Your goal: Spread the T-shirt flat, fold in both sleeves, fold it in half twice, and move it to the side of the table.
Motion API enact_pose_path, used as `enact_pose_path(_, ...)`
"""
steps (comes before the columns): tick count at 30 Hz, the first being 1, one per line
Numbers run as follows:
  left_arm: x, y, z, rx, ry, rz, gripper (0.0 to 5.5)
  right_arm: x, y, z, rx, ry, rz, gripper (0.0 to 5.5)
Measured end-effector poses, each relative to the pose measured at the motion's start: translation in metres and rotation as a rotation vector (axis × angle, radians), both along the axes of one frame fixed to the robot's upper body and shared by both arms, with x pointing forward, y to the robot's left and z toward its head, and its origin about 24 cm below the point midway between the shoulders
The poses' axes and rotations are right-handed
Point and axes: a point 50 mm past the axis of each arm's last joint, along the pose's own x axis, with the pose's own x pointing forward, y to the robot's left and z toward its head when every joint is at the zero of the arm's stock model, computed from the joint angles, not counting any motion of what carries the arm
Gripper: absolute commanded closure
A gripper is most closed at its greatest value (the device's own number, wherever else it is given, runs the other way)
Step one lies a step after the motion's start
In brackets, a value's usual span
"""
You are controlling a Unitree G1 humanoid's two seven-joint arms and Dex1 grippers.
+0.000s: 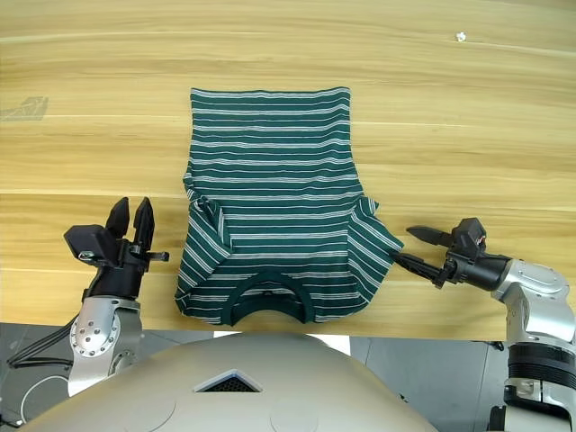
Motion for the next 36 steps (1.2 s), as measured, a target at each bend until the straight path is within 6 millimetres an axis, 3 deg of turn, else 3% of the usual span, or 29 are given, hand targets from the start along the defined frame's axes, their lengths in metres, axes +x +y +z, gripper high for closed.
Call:
enact_pose_path(5,-0.002,-0.003,-0.004,0.007,0.021,-0.014,3.85,0.001,0.001,0.000,0.000,-0.001,0.003,1.55)
enact_pose_path(12,-0.002,-0.004,-0.005,0.005,0.026,-0.023,3.85,0.001,0.003,-0.001,0.002,-0.007,-0.002,2.42)
enact_pose_path(29,0.000,-0.008,-0.005,-0.006,0.036,-0.040,3.85,0.002,0.006,-0.004,-0.013,0.009,0.032,5.47)
enact_pose_path(36,0.000,-0.012,-0.004,-0.013,0.035,-0.049,3.85,0.004,0.004,0.003,0.001,-0.014,0.023,5.47)
